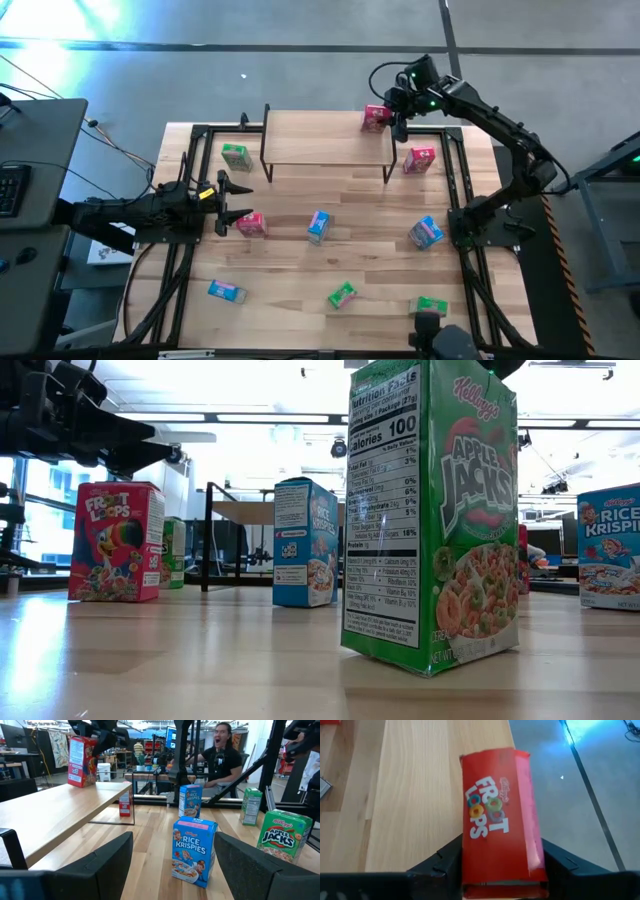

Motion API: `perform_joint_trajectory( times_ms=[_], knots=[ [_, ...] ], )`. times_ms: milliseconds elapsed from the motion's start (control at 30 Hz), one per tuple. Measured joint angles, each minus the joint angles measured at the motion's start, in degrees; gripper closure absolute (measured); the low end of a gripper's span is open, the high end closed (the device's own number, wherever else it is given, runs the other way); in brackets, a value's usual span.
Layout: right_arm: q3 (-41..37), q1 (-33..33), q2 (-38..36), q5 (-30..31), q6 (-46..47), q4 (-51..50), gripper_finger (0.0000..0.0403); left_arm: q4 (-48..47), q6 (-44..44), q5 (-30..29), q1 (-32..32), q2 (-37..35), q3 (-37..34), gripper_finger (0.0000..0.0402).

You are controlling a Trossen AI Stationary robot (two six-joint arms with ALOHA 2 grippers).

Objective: Stack cereal on shelf
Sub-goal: Put the bottom right red cereal box on the shelf

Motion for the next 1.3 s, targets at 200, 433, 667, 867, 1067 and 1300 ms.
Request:
perform_joint_trajectory(
  times_ms=[200, 433, 667, 867, 1067, 1300],
  knots=[
    [-0.09, 0.0, 0.02, 0.07, -0.53, 0.45, 0.0212, 0.01, 0.0, 0.01, 0.0, 0.01, 0.0, 0.0131],
    [-0.09, 0.0, 0.02, 0.39, -1.47, 1.24, 0.0212, -0.01, 0.0, 0.01, 0.01, 0.0, 0.0, 0.0131],
    [-0.09, 0.0, 0.02, 0.45, -2.19, 1.36, 0.0209, 0.0, 0.0, 0.0, 0.0, 0.0, 0.0, 0.0131],
    [-0.09, 0.0, 0.0, 1.7, -2.62, 1.57, 0.017, 0.0, 0.0, 0.0, 0.02, 0.0, 0.0, 0.0131],
    [-0.09, 0.0, 0.0, 2.18, -2.99, 2.74, 0.0153, 0.0, 0.0, 0.0, 0.0, 0.01, 0.0, 0.0131],
    [2.44, 0.0, -0.04, 4.61, -3.01, 1.23, 0.0152, -0.01, 0.0, 0.0, 0.0, 0.01, 0.0, 0.0131]
  ],
)
